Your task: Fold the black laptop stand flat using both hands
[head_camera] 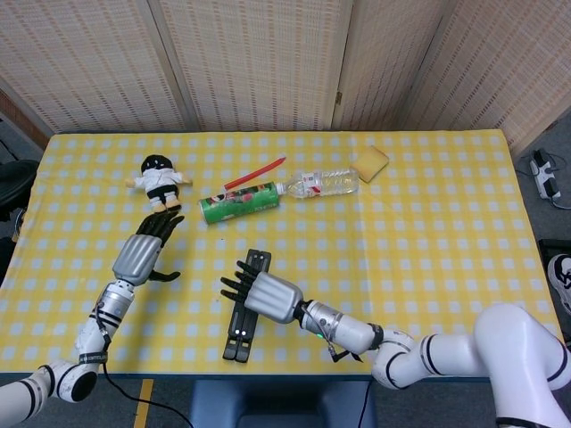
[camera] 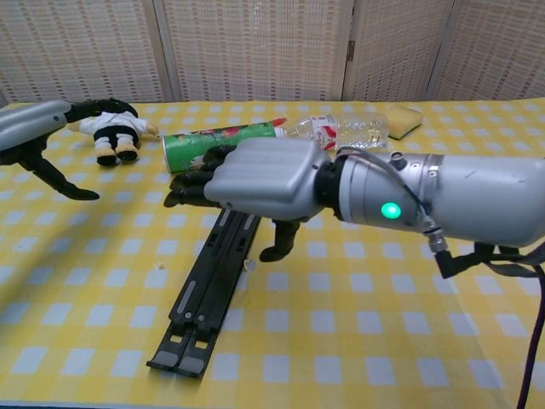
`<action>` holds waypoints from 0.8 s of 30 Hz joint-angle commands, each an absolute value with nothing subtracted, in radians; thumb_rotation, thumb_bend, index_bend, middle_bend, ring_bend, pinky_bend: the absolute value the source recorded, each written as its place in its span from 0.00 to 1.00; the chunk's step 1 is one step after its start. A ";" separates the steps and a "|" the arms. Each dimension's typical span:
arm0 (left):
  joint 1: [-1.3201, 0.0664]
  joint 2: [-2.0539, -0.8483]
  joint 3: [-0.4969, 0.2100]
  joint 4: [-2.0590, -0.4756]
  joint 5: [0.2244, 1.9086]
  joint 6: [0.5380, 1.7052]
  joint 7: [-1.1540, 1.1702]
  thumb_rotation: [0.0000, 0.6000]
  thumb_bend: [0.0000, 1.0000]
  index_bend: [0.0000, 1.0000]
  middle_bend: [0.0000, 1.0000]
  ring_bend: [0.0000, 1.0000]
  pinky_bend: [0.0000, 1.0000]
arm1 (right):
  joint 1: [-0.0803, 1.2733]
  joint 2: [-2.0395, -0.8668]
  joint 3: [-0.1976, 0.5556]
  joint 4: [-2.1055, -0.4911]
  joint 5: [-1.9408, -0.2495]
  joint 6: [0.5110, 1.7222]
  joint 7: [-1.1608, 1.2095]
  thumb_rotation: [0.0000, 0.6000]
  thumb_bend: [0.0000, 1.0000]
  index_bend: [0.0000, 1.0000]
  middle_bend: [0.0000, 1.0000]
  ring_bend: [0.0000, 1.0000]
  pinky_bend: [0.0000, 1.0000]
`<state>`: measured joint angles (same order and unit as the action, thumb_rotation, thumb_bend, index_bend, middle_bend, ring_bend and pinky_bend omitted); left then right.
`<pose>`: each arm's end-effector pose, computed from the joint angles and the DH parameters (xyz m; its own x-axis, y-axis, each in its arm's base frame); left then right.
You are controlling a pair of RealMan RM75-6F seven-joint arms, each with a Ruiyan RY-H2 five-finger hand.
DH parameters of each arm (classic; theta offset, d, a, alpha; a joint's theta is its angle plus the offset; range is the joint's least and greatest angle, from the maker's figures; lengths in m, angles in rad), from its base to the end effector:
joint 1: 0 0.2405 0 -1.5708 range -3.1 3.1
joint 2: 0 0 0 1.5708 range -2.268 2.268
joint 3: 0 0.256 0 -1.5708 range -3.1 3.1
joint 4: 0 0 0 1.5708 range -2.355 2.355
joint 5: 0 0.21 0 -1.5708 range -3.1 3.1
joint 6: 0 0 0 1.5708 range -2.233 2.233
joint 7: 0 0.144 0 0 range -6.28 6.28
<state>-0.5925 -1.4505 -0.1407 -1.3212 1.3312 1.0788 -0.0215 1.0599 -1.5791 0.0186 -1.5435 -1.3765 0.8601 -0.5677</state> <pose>-0.2268 0.3441 0.0426 0.3483 0.1571 0.9241 0.9126 -0.2820 -0.2960 -0.0400 -0.3018 -0.0631 0.7629 0.0691 0.6428 -0.2826 -0.8586 0.4277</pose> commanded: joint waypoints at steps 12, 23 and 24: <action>-0.405 -1.286 -0.112 -1.503 1.306 1.319 0.117 1.00 0.19 0.11 0.08 0.00 0.00 | 0.498 -1.179 -0.140 -1.735 -1.410 1.491 -0.330 1.00 0.26 0.03 0.18 0.21 0.10; -0.217 -1.218 -0.006 -1.597 1.436 1.551 0.143 1.00 0.19 0.13 0.08 0.00 0.00 | 0.222 -1.140 -0.185 -1.611 -1.415 1.646 -0.041 1.00 0.26 0.00 0.10 0.14 0.10; -0.205 -1.218 0.002 -1.600 1.447 1.565 0.144 1.00 0.19 0.13 0.08 0.00 0.00 | 0.210 -1.142 -0.184 -1.604 -1.419 1.648 -0.016 1.00 0.26 0.00 0.10 0.14 0.10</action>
<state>-0.2301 -1.2266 -0.0198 -1.5855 1.4230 1.5385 0.1383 0.2458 -1.1463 -0.1750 -1.6309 -1.4100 1.6316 -0.0619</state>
